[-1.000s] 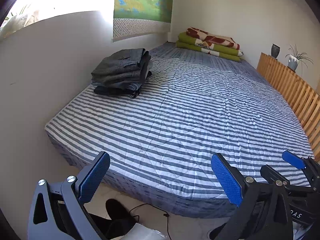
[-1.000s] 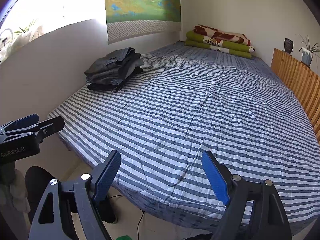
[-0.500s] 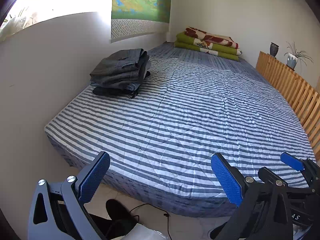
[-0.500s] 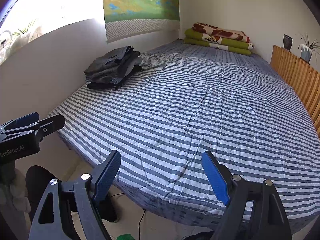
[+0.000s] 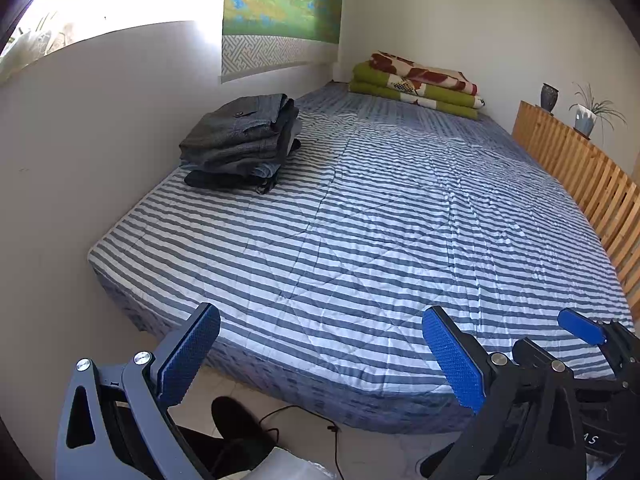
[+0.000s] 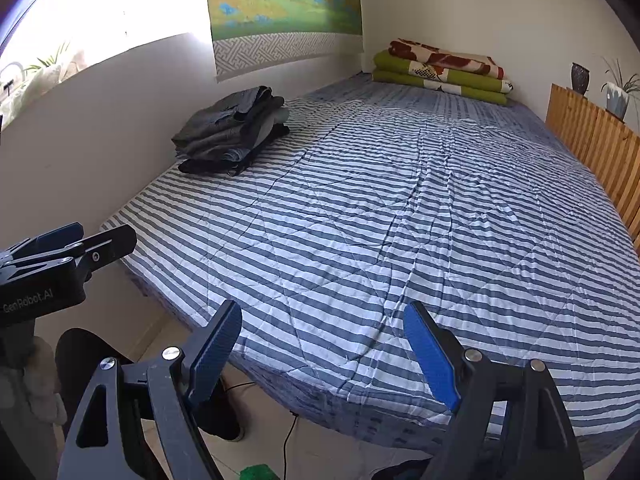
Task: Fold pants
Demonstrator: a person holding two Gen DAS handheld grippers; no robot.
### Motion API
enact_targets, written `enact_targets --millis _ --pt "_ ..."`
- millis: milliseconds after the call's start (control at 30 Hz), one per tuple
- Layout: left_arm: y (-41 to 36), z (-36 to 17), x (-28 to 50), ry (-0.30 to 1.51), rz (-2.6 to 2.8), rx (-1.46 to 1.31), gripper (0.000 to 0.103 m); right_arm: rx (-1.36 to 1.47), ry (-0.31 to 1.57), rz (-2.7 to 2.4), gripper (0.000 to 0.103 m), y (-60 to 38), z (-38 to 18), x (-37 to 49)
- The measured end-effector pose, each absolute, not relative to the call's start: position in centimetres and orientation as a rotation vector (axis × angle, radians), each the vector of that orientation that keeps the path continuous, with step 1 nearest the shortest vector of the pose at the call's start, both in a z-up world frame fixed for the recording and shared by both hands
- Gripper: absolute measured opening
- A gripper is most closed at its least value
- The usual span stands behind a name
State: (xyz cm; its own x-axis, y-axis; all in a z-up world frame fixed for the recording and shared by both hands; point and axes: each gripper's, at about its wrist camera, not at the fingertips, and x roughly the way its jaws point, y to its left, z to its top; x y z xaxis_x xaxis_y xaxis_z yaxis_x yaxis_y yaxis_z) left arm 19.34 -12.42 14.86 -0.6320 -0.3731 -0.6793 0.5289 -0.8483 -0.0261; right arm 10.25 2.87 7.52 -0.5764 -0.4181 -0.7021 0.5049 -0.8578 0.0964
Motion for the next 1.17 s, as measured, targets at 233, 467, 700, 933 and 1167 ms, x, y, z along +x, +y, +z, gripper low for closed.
enact_targets --millis 233,467,700,933,1167 --pt "-12.3 14.7 19.3 0.310 -2.438 0.951 0.102 1.035 0.148 -2.399 0.080 2.9 7.5 10.2" --pt "-12.3 14.6 19.4 0.309 -2.438 0.953 0.102 1.043 0.147 -2.394 0.080 2.8 7.2 10.2" --pt "-12.2 14.3 19.4 0.303 -2.439 0.963 0.102 1.058 0.133 -2.386 0.080 2.8 6.9 10.1" --pt "-12.8 14.2 19.0 0.313 -2.435 0.968 0.102 1.069 0.132 -2.382 0.080 2.7 6.6 10.1" --pt "-13.3 13.7 18.6 0.328 -2.439 0.988 0.102 1.088 0.128 -2.380 0.080 2.7 6.2 9.8"
